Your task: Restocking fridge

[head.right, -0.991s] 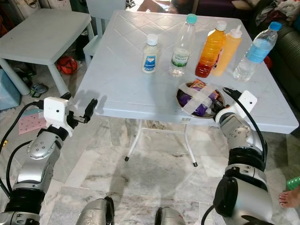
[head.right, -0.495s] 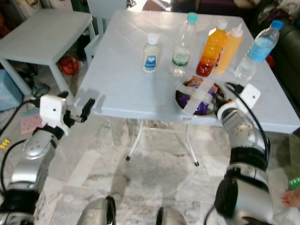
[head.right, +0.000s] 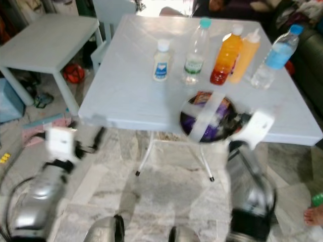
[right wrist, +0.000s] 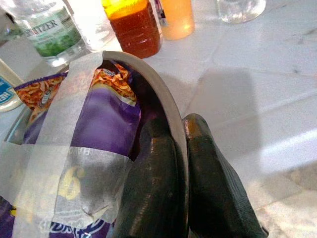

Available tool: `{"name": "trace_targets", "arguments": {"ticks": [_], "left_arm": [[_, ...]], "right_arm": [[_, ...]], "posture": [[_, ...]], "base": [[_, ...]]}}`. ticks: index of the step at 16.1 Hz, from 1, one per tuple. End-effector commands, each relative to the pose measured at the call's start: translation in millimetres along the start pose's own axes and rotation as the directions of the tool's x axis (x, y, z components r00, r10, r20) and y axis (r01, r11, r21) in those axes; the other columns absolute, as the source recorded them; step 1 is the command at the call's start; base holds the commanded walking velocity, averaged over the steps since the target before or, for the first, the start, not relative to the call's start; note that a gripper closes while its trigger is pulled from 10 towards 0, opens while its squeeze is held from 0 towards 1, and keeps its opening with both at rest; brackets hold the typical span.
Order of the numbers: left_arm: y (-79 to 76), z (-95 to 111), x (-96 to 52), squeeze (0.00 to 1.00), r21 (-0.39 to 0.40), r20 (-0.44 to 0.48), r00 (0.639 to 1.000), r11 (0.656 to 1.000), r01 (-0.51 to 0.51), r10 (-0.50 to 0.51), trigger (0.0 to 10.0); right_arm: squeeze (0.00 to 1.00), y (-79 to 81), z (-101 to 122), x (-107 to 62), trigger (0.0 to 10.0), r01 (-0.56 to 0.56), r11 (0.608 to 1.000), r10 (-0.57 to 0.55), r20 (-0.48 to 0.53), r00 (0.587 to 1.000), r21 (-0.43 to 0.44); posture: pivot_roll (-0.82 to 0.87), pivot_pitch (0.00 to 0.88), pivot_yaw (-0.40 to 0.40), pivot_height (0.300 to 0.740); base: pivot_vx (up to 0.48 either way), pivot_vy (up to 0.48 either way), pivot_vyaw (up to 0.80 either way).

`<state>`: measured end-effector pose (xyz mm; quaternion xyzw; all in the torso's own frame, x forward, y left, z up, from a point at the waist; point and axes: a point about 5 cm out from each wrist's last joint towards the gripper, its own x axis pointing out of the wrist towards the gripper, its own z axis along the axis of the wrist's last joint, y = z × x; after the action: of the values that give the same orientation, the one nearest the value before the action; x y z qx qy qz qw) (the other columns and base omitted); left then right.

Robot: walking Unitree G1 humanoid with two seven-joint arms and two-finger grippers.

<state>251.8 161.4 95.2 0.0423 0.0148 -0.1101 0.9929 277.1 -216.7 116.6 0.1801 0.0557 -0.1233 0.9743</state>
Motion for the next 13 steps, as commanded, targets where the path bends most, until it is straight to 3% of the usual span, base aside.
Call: {"name": "trace_targets", "arguments": {"ticks": [1, 2, 3, 4, 8, 9, 10, 12, 13], "left_arm": [[2.0, 4, 4.2, 0.00, 0.000, 0.003, 1.000, 1.000, -0.011, 0.011, 10.0], [3.9, 4, 11.6, 0.00, -0.027, -0.006, 0.999, 0.999, -0.035, 0.035, 10.0], [4.4, 3, 15.8, 0.00, -0.043, -0.014, 0.999, 0.998, -0.043, 0.042, 10.0], [2.9, 3, 17.2, 0.00, -0.043, -0.016, 0.999, 0.998, -0.039, 0.039, 10.0], [3.1, 1, 21.3, 0.00, -0.056, -0.021, 0.997, 0.996, -0.076, 0.075, 10.0], [2.0, 0, 21.5, 0.00, -0.062, -0.023, 0.997, 0.995, -0.078, 0.077, 10.0], [-0.8, -1, 21.8, 0.00, -0.082, -0.031, 0.996, 0.993, -0.086, 0.083, 10.0], [0.3, -3, 21.6, 0.00, -0.103, -0.041, 0.994, 0.990, -0.101, 0.097, 10.0], [8.2, -11, 20.3, 0.00, -0.131, -0.084, 0.984, 0.977, -0.169, 0.159, 10.0]], "right_arm": [[0.00, 5.0, 8, -7.7, 0.0, -0.003, 1.000, 0.004, 0.079, 0.997, -0.004], [0.00, 17.5, 10, -13.2, 0.0, -0.057, 0.997, 0.051, 0.129, 0.990, 0.048], [0.00, 36.6, 10, -15.9, 0.0, -0.163, 0.986, 0.156, 0.145, 0.977, 0.039], [0.00, 45.8, 10, -18.9, 0.0, -0.218, 0.975, 0.209, 0.150, 0.966, 0.046], [0.00, 67.5, 2, -37.3, 0.0, -0.395, 0.916, 0.386, 0.122, 0.915, 0.064], [0.00, 68.6, -1, -41.0, 2.4, -0.418, 0.907, 0.410, 0.108, 0.905, 0.053], [0.00, 68.7, -5, -41.7, 10.0, -0.435, 0.896, 0.427, 0.089, 0.900, 0.095], [0.00, 68.3, -5, -39.6, 10.0, -0.432, 0.898, 0.426, 0.087, 0.901, 0.079], [0.00, 67.8, -4, -36.0, 10.0, -0.417, 0.907, 0.411, 0.090, 0.907, 0.058]], "posture": [[-0.02, 0.000, -0.013, 0.740], [-0.03, 0.000, -0.013, 0.740], [-0.03, 0.000, -0.016, 0.740], [-0.03, 0.000, -0.025, 0.740], [-0.04, 0.000, -0.046, 0.740], [-0.03, 0.000, -0.050, 0.740], [-0.04, 0.000, -0.055, 0.740], [-0.04, 0.000, -0.048, 0.740], [-0.05, 0.000, -0.047, 0.740]], "base": [[0.000, 0.000, 0.00], [0.000, 0.000, 0.00], [0.000, 0.000, 0.00], [0.000, 0.000, 0.00], [0.000, 0.000, 0.00], [0.000, 0.000, 0.00], [0.000, 0.000, 0.00], [0.000, 0.000, 0.00], [0.000, 0.000, 0.00]]}}
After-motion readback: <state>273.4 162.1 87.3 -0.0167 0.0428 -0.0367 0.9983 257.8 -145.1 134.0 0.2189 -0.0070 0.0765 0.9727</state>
